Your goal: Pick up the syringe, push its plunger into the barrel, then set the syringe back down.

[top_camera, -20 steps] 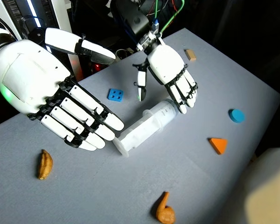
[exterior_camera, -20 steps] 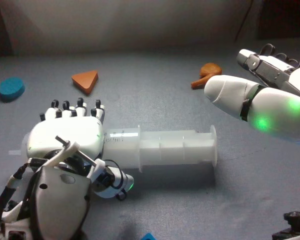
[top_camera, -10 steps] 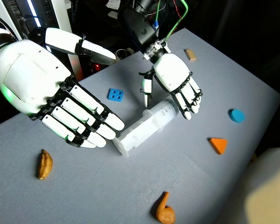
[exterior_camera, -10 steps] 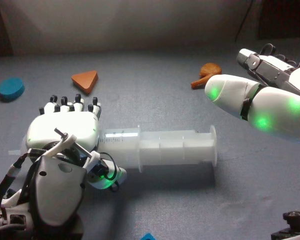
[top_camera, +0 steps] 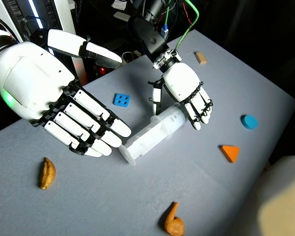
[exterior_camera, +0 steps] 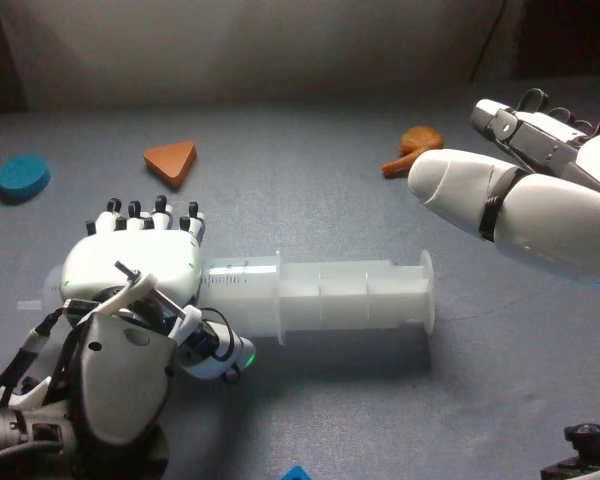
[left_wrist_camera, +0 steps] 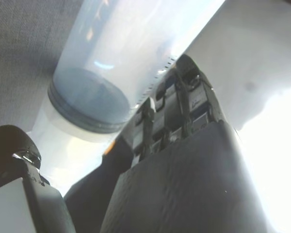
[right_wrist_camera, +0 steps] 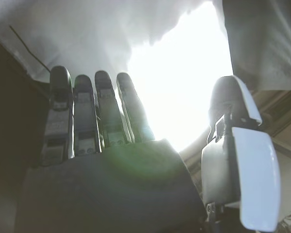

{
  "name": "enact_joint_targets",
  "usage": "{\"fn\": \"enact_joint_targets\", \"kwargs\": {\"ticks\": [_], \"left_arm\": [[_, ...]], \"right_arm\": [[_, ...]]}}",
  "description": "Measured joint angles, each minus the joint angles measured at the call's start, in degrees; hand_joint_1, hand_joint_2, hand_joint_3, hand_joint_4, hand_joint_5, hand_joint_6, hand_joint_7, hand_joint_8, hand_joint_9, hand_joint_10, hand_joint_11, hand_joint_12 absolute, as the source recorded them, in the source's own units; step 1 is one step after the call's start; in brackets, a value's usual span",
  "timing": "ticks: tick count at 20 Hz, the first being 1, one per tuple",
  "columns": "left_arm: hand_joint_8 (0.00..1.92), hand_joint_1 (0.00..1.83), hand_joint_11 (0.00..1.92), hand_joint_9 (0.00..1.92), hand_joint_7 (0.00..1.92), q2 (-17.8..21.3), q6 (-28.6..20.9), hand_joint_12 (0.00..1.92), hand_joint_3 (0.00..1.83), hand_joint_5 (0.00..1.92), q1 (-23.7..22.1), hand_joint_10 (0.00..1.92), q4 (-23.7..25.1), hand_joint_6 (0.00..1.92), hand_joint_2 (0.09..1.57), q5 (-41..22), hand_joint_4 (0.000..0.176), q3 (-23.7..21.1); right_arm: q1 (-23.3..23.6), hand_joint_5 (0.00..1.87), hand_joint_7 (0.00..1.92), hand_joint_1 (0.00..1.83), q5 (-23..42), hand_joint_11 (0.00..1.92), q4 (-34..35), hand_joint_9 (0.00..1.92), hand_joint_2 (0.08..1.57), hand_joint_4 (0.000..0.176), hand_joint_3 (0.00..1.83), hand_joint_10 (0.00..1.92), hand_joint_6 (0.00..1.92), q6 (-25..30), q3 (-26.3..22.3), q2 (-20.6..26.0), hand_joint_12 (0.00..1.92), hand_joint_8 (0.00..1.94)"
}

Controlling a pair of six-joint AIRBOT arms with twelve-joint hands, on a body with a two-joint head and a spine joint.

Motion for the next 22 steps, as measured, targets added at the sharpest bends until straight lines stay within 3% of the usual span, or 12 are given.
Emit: {"fn": "enact_joint_targets", "kwargs": {"ticks": [5, 10, 11, 12, 16, 20, 21, 22], "left_arm": [[0.01, 0.74, 0.00, 0.20, 0.16, -0.11, -0.57, 0.65, 0.00, 0.22, 0.33, 0.01, 0.44, 0.01, 0.88, 0.42, 0.045, 0.57], [0.01, 0.78, 0.00, 0.22, 0.20, -0.42, -0.85, 0.72, 0.00, 0.25, 0.59, 0.00, 0.44, 0.00, 0.90, 0.74, 0.031, 0.92], [0.01, 0.81, 0.00, 0.27, 0.25, -0.42, -1.09, 0.79, 0.00, 0.28, 0.59, 0.01, 0.42, 0.00, 0.93, 0.72, 0.005, 0.92], [0.01, 0.83, 0.02, 0.33, 0.32, -0.42, -1.38, 0.83, 0.00, 0.33, 0.61, 0.01, 0.42, 0.01, 0.95, 0.74, 0.000, 0.92], [0.01, 1.01, 0.31, 0.58, 0.63, -0.46, -2.95, 0.80, 0.00, 0.59, 1.16, 0.01, 1.51, 0.01, 1.03, 0.98, 0.000, 0.98], [0.00, 1.06, 0.59, 0.84, 0.89, -0.46, -3.45, 0.71, 0.00, 0.81, 1.25, 0.02, 2.97, 0.00, 1.12, 0.81, 0.000, 0.98], [0.00, 1.13, 0.70, 0.94, 0.98, -0.46, -3.48, 0.69, 0.00, 0.92, 1.25, 0.01, 3.02, 0.81, 1.14, 0.70, 0.000, 0.96], [0.76, 1.19, 0.75, 0.99, 1.00, -0.46, -3.52, 0.73, 0.00, 0.93, 1.27, 0.02, 3.23, 1.00, 1.13, 0.57, 0.000, 0.96]], "right_arm": [[0.00, 0.07, 0.10, 0.00, 0.00, 0.00, 0.02, 0.06, 1.08, 0.011, 0.00, 0.00, 0.00, 0.02, 0.00, 0.00, 0.58, 0.00], [0.00, 0.06, 0.10, 0.00, -0.02, 0.00, 0.00, 0.06, 1.08, 0.011, 0.00, 0.00, 0.00, 0.31, 0.11, 0.00, 0.58, 0.00], [0.00, 0.06, 0.10, 0.00, -0.02, 0.00, 0.00, 0.06, 1.08, 0.010, 0.00, 0.00, 0.00, 0.31, 0.11, 0.00, 0.60, 0.00], [0.00, 0.07, 0.10, 0.00, -0.02, 0.00, 0.00, 0.06, 1.09, 0.010, 0.00, 0.00, 0.00, 0.33, 0.11, -0.04, 0.58, 0.00], [0.00, 0.05, 0.09, 0.00, -0.02, 0.00, 0.00, 0.06, 1.09, 0.012, 0.00, 0.00, 0.00, 0.33, 0.11, -0.24, 0.57, 0.00], [0.00, 0.06, 0.11, 0.00, -0.02, 0.00, -0.02, 0.09, 1.09, 0.011, 0.00, 0.01, 0.00, 0.33, 0.11, -0.24, 0.61, 0.01], [0.00, 0.06, 0.11, 0.00, -0.02, 0.00, 0.02, 0.09, 1.09, 0.011, 0.00, 0.01, 0.00, 0.33, 0.11, -0.24, 0.63, 0.00], [0.00, 0.06, 0.11, 0.00, -0.04, 0.00, 0.00, 0.09, 1.09, 0.011, 0.00, 0.01, 0.00, 0.33, 0.11, -0.24, 0.63, 0.00]]}}
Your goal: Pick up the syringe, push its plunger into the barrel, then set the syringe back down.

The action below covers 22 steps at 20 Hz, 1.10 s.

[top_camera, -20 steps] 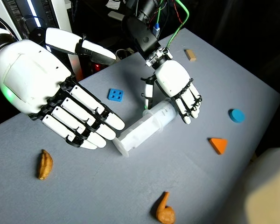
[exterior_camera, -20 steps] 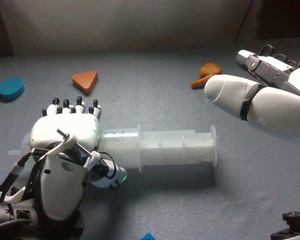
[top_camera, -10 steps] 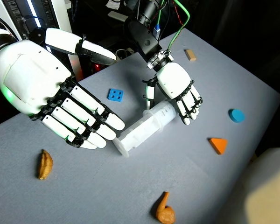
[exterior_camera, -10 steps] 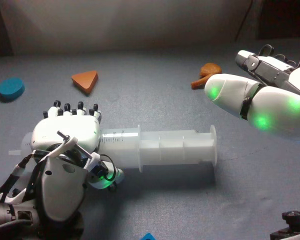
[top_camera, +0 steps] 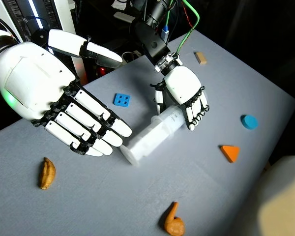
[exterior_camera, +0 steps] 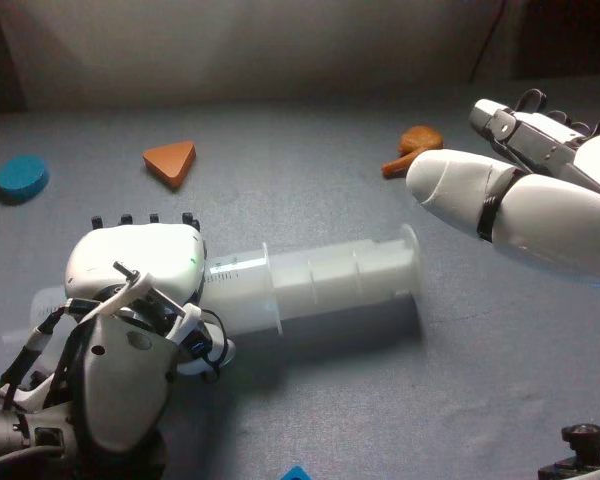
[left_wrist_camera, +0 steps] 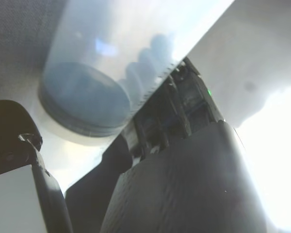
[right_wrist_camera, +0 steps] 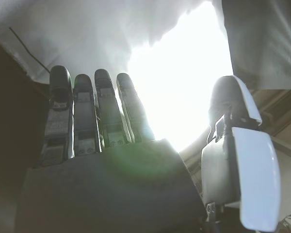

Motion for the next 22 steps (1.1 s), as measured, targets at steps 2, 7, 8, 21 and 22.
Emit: {"fn": "enact_joint_targets", "kwargs": {"ticks": [2, 7, 8, 21, 22], "left_arm": [[0.98, 1.21, 0.75, 1.06, 0.99, 0.00, -0.11, 0.82, 0.00, 0.95, 0.33, 0.02, 0.24, 1.00, 1.12, -0.28, 0.031, -0.17], [0.88, 1.38, 0.85, 0.93, 1.05, 1.29, -4.33, 0.93, 0.00, 1.03, 2.60, 1.13, 4.46, 0.81, 1.09, 1.01, 0.000, -1.38], [0.87, 1.38, 0.85, 0.94, 1.05, 1.62, -5.92, 0.97, 0.00, 1.05, 3.34, 1.13, 6.40, 0.78, 1.08, 1.55, 0.000, -1.55], [0.91, 1.38, 0.82, 0.90, 1.07, 8.68, -26.27, 1.13, 0.00, 1.05, 5.79, 1.20, 30.97, 0.74, 1.09, 11.43, 0.000, 0.24], [0.91, 1.38, 0.81, 0.89, 1.06, 9.29, -26.53, 1.14, 0.00, 1.04, 5.66, 1.21, 31.80, 0.76, 1.09, 12.35, 0.000, 0.24]], "right_arm": [[0.00, 0.06, 0.12, 0.00, 0.02, 0.00, 0.00, 0.09, 1.08, 0.011, 0.00, 0.01, 0.00, 0.20, 0.00, 0.00, 0.63, 0.01], [-0.02, 0.06, 0.11, 0.01, 0.31, 0.00, 0.02, 0.07, 1.08, 0.010, 0.00, 0.00, 0.01, 1.40, 0.00, -0.17, 0.53, 0.01], [-0.02, 0.07, 0.11, 0.01, 0.55, 0.00, 0.00, 0.07, 1.08, 0.008, 0.00, 0.00, 0.01, 2.25, 0.00, -0.22, 0.55, 0.00], [-0.44, 0.06, 0.11, 0.00, 11.15, 0.00, 0.42, 0.08, 1.08, 0.003, 0.00, 0.00, 0.00, 14.10, 0.31, -1.92, 0.55, 0.01], [-0.44, 0.06, 0.11, 0.00, 12.28, 0.00, 0.57, 0.08, 1.08, 0.003, 0.00, 0.00, 0.00, 15.13, 0.31, -1.92, 0.55, 0.01]]}}
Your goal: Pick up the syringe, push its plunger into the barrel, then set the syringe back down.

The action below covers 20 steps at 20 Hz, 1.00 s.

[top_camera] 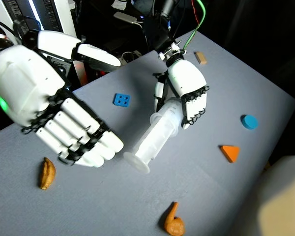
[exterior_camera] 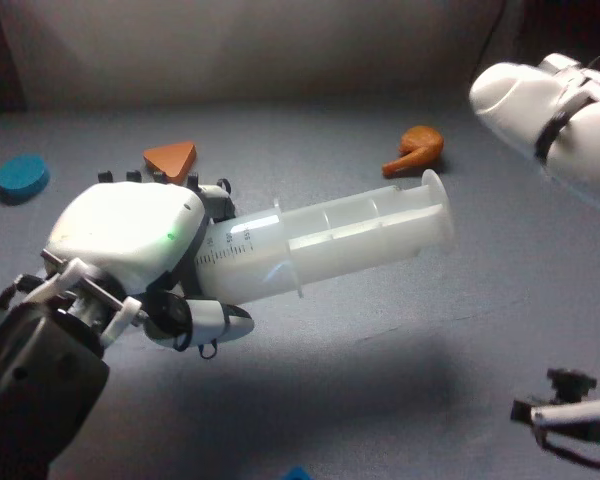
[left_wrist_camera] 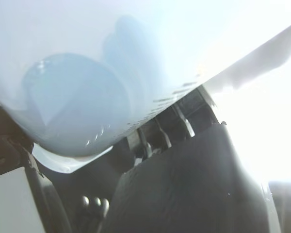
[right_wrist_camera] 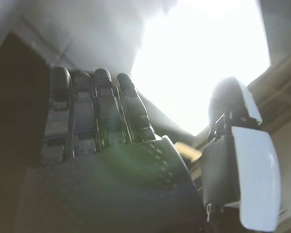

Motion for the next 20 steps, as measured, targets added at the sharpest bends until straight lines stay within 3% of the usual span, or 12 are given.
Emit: {"fn": "enact_joint_targets", "kwargs": {"ticks": [1, 3, 6, 10, 15, 20], "left_arm": [[0.91, 1.38, 0.81, 0.89, 1.07, 0.79, -0.22, 1.14, 0.00, 1.02, -0.04, 1.21, 1.79, 0.76, 1.09, 1.27, 0.000, 0.00], [0.89, 1.38, 0.80, 0.90, 1.07, 2.23, -0.07, 1.14, 0.00, 1.04, -0.96, 1.21, 5.53, 0.76, 1.09, 5.03, 0.000, 0.00], [0.87, 1.38, 0.81, 0.91, 1.08, 3.37, -0.07, 1.14, 0.00, 1.00, -2.32, 1.20, 9.27, 0.81, 1.09, 7.96, 0.000, -0.04], [0.90, 1.38, 0.85, 0.93, 1.05, 5.49, 1.22, 1.10, 0.00, 0.99, -5.16, 1.20, 10.01, 0.82, 1.09, 11.15, 0.000, -0.11], [0.92, 1.38, 0.83, 0.93, 1.04, 7.56, 1.46, 1.10, 0.00, 1.00, -7.91, 1.20, 11.02, 0.81, 1.09, 12.94, 0.000, 0.24], [0.89, 1.38, 0.84, 0.92, 1.06, 7.91, 1.44, 1.11, 0.00, 1.00, -8.41, 1.19, 11.76, 0.81, 1.09, 14.23, 0.000, 0.22]], "right_arm": [[0.00, 0.06, 0.12, 0.00, 1.05, 0.00, 0.37, 0.08, 1.08, 0.003, 0.00, 0.00, 0.00, 5.33, 0.00, 0.04, 0.58, 0.01], [0.02, 0.06, 0.12, 0.00, 2.84, 0.00, 1.05, 0.08, 1.08, 0.002, 0.00, 0.00, 0.00, 21.97, 0.00, -0.09, 0.59, 0.01], [-1.27, 0.06, 0.13, 0.00, 4.28, 0.00, -0.28, 0.10, 1.08, 0.003, 0.00, 0.01, 0.00, 23.45, 0.00, -0.98, 0.62, 0.01], [-5.05, 0.07, 0.13, 0.00, 4.13, 0.00, 1.36, 0.10, 1.08, 0.002, 0.00, 0.01, 0.01, 22.82, 1.73, -4.11, 0.62, 0.00], [-5.18, 0.07, 0.12, 0.00, 2.97, 0.00, 8.83, 0.08, 1.09, 0.003, 0.00, 0.00, 0.00, 20.31, 3.93, -5.77, 0.54, 0.00], [-5.46, 0.07, 0.11, 0.00, 2.93, 0.00, 8.13, 0.08, 1.09, 0.003, 0.00, 0.00, 0.00, 20.22, 6.40, -10.43, 0.55, 0.00]]}}
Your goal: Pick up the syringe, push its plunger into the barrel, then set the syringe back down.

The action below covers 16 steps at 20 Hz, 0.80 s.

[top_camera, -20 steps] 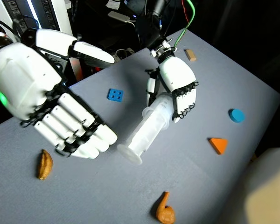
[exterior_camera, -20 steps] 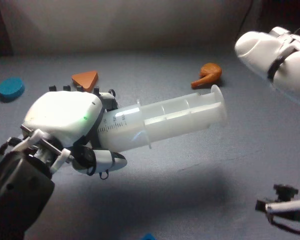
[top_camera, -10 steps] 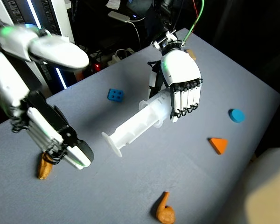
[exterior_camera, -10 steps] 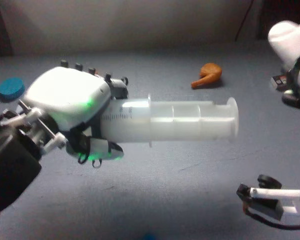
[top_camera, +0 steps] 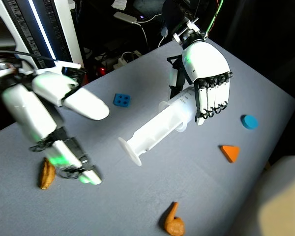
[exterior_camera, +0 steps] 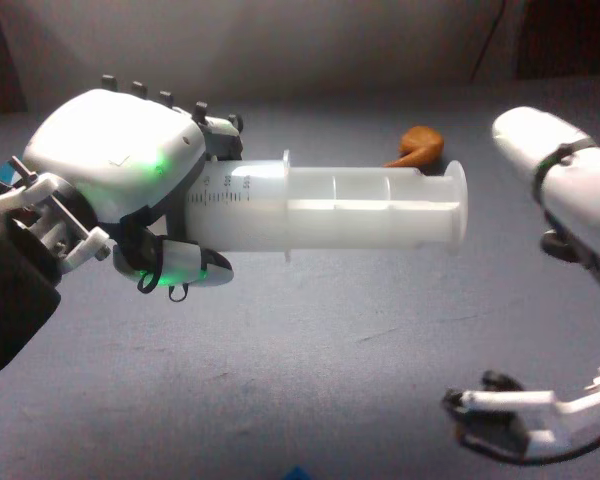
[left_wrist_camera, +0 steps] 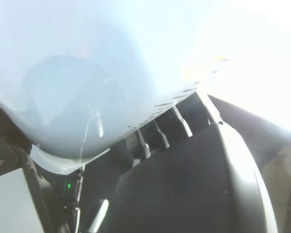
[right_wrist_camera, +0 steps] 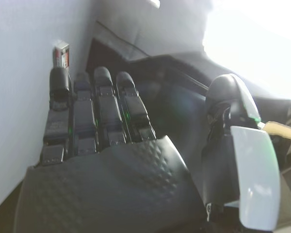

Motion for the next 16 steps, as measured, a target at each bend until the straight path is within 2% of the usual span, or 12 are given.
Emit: {"fn": "enact_joint_targets", "kwargs": {"ticks": [5, 10, 12, 14, 16], "left_arm": [[0.90, 1.38, 0.84, 0.92, 1.07, -0.04, 0.00, 1.11, 0.00, 0.99, 0.07, 1.20, 0.15, 0.81, 1.09, 0.11, 0.000, -0.39], [0.90, 1.38, 0.83, 0.91, 1.04, -0.04, 0.63, 1.11, 0.00, 1.02, 0.11, 1.21, -0.31, 0.79, 1.09, 0.11, 0.000, -0.33], [0.89, 1.38, 0.85, 0.93, 1.06, -0.04, 0.70, 1.11, 0.00, 1.00, 0.11, 1.19, -0.33, 0.81, 1.09, 0.15, 0.000, -0.33], [0.84, 1.38, 0.84, 0.92, 1.10, -0.04, 0.83, 1.10, 0.00, 1.00, 0.11, 1.19, -0.37, 0.81, 1.08, 0.15, 0.000, -0.35], [0.88, 1.38, 0.80, 0.90, 1.08, -0.04, 0.81, 1.13, 0.00, 0.94, 0.11, 1.21, -0.37, 0.88, 1.10, 0.11, 0.000, -0.35]], "right_arm": [[0.20, 0.08, 0.13, 0.00, -0.66, 0.00, -5.68, 0.11, 1.09, 0.002, 0.00, 0.01, 0.00, 1.75, 1.60, -4.33, 0.57, 0.01], [0.79, 0.07, 0.12, 0.00, 0.35, 0.00, -4.44, 0.09, 1.09, 0.003, 0.00, 0.00, 0.00, 1.79, 3.08, -7.17, 0.54, 0.00], [0.79, 0.06, 0.11, 0.00, 0.90, 0.00, -4.26, 0.08, 1.09, 0.004, 0.00, 0.00, 0.00, 1.62, 3.30, -8.07, 0.51, 0.00], [1.07, 0.08, 0.14, 0.00, 1.55, 0.00, -3.87, 0.10, 1.09, 0.002, 0.00, 0.00, 0.01, 1.42, 3.34, -8.74, 0.57, 0.00], [1.44, 0.06, 0.12, 0.00, 1.75, 0.00, -3.52, 0.08, 1.09, 0.003, 0.00, 0.00, 0.00, 1.29, 3.56, -9.14, 0.54, 0.00]]}}
